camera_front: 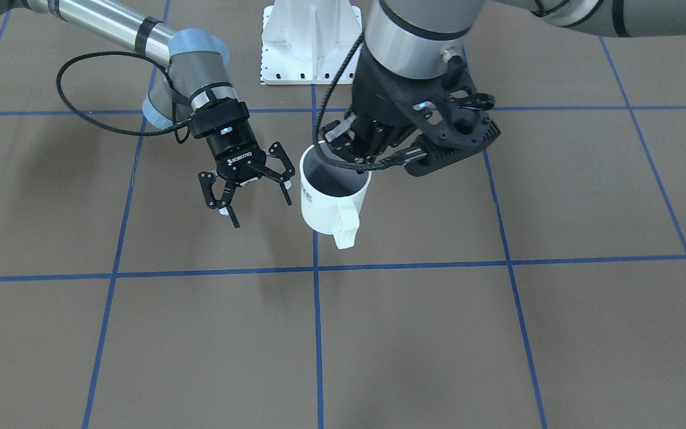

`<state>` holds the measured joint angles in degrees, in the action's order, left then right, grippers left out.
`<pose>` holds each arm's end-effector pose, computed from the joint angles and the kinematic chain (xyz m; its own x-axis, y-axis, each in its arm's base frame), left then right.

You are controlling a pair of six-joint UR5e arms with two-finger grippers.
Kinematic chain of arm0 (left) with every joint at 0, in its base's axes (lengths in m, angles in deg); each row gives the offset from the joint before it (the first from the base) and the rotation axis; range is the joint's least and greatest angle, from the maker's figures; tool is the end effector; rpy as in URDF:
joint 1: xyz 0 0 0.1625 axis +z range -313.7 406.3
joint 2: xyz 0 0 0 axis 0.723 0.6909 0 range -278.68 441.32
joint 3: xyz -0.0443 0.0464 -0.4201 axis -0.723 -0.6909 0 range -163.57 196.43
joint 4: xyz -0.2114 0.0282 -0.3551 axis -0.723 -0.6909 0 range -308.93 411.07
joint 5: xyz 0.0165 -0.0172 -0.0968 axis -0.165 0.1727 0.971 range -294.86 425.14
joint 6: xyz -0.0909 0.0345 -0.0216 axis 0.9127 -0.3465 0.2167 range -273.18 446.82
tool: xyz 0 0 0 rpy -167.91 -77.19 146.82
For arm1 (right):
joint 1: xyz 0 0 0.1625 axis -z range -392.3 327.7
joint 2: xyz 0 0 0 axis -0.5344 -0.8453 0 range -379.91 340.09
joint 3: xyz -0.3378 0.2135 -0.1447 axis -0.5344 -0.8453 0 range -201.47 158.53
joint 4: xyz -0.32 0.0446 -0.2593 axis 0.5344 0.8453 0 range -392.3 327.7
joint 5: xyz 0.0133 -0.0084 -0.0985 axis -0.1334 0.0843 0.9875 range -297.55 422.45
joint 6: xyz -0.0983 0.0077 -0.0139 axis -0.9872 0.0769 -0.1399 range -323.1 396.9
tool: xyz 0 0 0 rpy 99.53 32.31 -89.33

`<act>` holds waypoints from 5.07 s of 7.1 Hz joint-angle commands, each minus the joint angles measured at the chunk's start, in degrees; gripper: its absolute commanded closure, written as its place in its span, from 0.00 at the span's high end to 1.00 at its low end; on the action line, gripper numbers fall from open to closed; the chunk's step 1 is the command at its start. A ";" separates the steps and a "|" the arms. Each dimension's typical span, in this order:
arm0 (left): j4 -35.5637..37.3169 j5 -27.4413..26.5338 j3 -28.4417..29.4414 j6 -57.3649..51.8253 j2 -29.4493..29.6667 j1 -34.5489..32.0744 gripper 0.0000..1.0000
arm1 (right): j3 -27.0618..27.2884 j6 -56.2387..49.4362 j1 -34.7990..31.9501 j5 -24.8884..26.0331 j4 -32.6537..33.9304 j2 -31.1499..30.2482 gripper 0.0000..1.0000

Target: Left arm hands cup to right arm to dump lemon

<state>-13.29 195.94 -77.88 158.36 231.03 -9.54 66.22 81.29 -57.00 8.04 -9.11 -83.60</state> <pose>0.3163 -0.5875 0.0215 0.5438 -0.3744 -0.7511 0.2386 0.9270 -0.2893 -0.4891 -0.4354 0.2831 0.6116 -0.3583 0.7054 -0.6168 0.3425 0.7087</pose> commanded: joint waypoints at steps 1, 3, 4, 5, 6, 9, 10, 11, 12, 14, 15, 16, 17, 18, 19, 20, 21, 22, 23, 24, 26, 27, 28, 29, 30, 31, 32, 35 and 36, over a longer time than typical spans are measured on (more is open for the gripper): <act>1.34 -0.54 -11.90 -15.65 -15.78 -1.72 0.00 | 2.14 -0.18 -6.21 -8.04 0.45 -5.63 0.98; -1.71 -0.37 -19.31 -31.21 -31.51 -1.81 0.00 | 2.05 -0.71 -17.78 -28.35 0.80 -10.73 0.95; -7.13 -0.28 -20.47 -37.46 -39.24 -1.99 0.00 | 1.79 -1.49 -24.72 -40.65 3.67 -11.88 0.94; -14.14 -0.28 -20.39 -40.92 -45.93 -2.42 0.00 | 2.48 -4.37 -32.44 -53.83 12.32 -10.67 0.94; -17.34 -0.46 -19.78 -44.78 -50.09 -3.12 0.00 | 3.18 -8.23 -37.92 -61.79 21.37 -8.31 0.93; -18.25 -0.37 -14.97 -55.88 -55.67 -5.33 0.00 | 13.16 -19.12 -42.45 -64.77 51.03 -11.00 0.96; -19.39 -0.28 -12.51 -56.15 -55.67 -5.24 0.00 | 17.04 -25.60 -42.80 -64.07 64.13 -11.80 0.96; -19.40 -0.19 -10.74 -56.16 -55.76 -5.07 0.00 | 17.95 -26.71 -42.81 -64.07 71.31 -11.80 0.98; -19.75 -0.28 -9.25 -56.24 -55.84 -4.98 0.00 | 18.39 -25.85 -42.81 -64.68 72.07 -13.28 0.98; -20.27 -0.02 -8.44 -56.07 -55.76 -5.15 0.99 | 18.57 -25.58 -44.11 -70.71 72.08 -15.06 0.99; -20.80 0.07 -8.87 -55.98 -55.67 -5.41 1.00 | 18.57 -25.58 -44.65 -71.53 72.26 -15.14 0.99; -20.89 0.07 -8.97 -56.07 -55.41 -7.50 1.00 | 18.40 -25.49 -45.35 -71.62 72.34 -15.32 0.99; -20.89 0.33 -8.97 -56.94 -54.54 -13.53 1.00 | 18.31 -25.49 -46.83 -71.63 72.35 -15.49 0.99; -20.46 0.33 -8.36 -59.21 -53.74 -17.33 1.00 | 18.39 -25.58 -49.11 -73.45 72.26 -16.80 0.99; -20.11 0.42 -6.70 -59.32 -51.73 -19.81 1.00 | 18.40 -25.67 -51.66 -76.26 72.08 -18.99 0.99; -20.19 4.25 -2.85 -59.41 -49.63 -22.70 1.00 | 18.57 -26.28 -53.07 -76.63 71.30 -21.71 0.99; -20.10 7.16 0.84 -61.67 -47.52 -25.60 1.00 | 18.05 -26.02 -56.31 -77.24 71.46 -22.78 0.99; -20.19 7.02 3.57 -64.48 -46.89 -27.46 1.00 | 17.78 -25.67 -59.65 -78.73 71.47 -24.88 0.99; -20.36 6.84 7.26 -66.68 -45.57 -29.65 1.00 | 16.13 -25.76 -62.03 -79.70 71.47 -25.51 0.99; -20.54 6.84 9.82 -69.31 -44.52 -30.89 1.00 | 14.11 -25.93 -62.75 -81.36 71.47 -25.78 0.99; -20.19 4.92 9.75 -68.64 -44.68 -30.91 1.00 | 11.19 -26.20 -62.76 -82.34 71.38 -26.48 0.99; -20.54 4.47 9.32 -68.55 -45.20 -30.90 1.00 | 11.45 -25.76 -62.67 -83.22 71.29 -26.40 0.99; -20.63 4.81 9.75 -68.55 -45.30 -30.90 1.00 | 11.54 -25.76 -61.54 -82.97 71.20 -26.13 0.99; -20.54 4.90 9.58 -68.55 -45.38 -30.90 1.00 | 11.28 -25.76 -60.92 -82.44 71.20 -26.04 0.99; -20.28 4.90 9.67 -68.55 -45.56 -30.90 1.00 | 11.19 -25.76 -60.13 -82.18 71.29 -25.69 0.99; -20.10 5.08 8.88 -68.63 -46.69 -31.17 1.00 | 11.10 -25.76 -60.12 -82.52 71.20 -25.69 1.00; -20.71 8.30 4.96 -68.81 -52.10 -31.52 1.00 | 11.10 -25.67 -60.12 -83.05 71.46 -25.69 0.99; -20.54 8.86 0.53 -68.99 -53.91 -31.52 1.00 | 10.66 -25.84 -60.12 -83.14 71.29 -26.04 1.00; -20.63 8.60 0.26 -68.90 -53.91 -31.52 1.00 | 10.83 -25.85 -60.12 -83.23 71.29 -26.22 0.99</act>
<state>-33.88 204.62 -76.96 89.37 177.27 -41.07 76.87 55.48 -117.12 -75.05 62.19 -109.59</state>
